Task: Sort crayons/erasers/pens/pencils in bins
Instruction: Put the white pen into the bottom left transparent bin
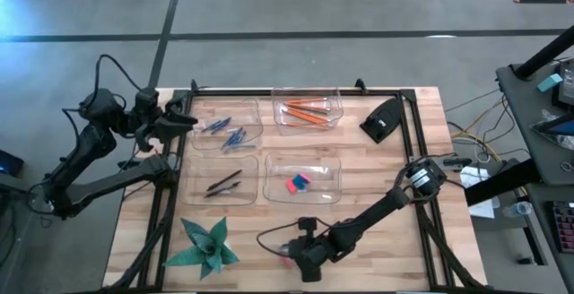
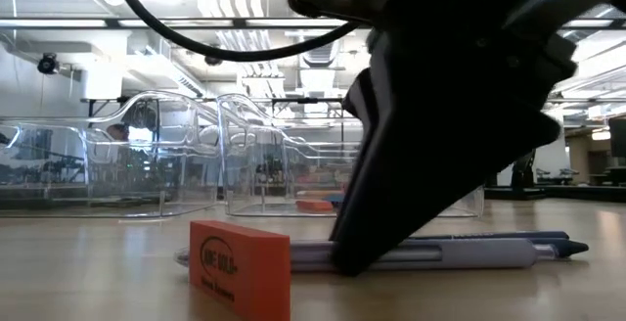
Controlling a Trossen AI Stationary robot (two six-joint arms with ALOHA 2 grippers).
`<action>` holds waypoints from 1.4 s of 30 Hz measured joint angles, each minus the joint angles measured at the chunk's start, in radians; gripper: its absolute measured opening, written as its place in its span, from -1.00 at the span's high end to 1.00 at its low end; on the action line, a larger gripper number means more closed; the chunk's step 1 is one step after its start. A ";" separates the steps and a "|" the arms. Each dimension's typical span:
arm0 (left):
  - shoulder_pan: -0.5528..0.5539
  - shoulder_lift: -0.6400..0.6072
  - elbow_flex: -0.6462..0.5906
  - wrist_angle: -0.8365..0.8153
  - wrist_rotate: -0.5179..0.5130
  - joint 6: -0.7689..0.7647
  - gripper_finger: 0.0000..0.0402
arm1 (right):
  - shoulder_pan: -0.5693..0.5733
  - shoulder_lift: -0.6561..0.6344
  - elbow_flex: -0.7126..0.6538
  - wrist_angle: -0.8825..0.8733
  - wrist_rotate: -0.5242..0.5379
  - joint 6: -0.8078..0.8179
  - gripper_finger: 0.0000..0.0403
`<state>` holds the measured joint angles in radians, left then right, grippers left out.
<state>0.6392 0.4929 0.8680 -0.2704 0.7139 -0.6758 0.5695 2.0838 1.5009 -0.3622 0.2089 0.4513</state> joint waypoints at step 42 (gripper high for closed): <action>0.000 0.279 -0.007 0.357 0.014 0.343 0.34 | -0.310 -0.564 0.016 0.176 0.393 -0.373 0.86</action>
<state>0.6392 0.7721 0.8609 0.0864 0.7280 -0.3324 0.2594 1.5198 1.5174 -0.1865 0.6021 0.0784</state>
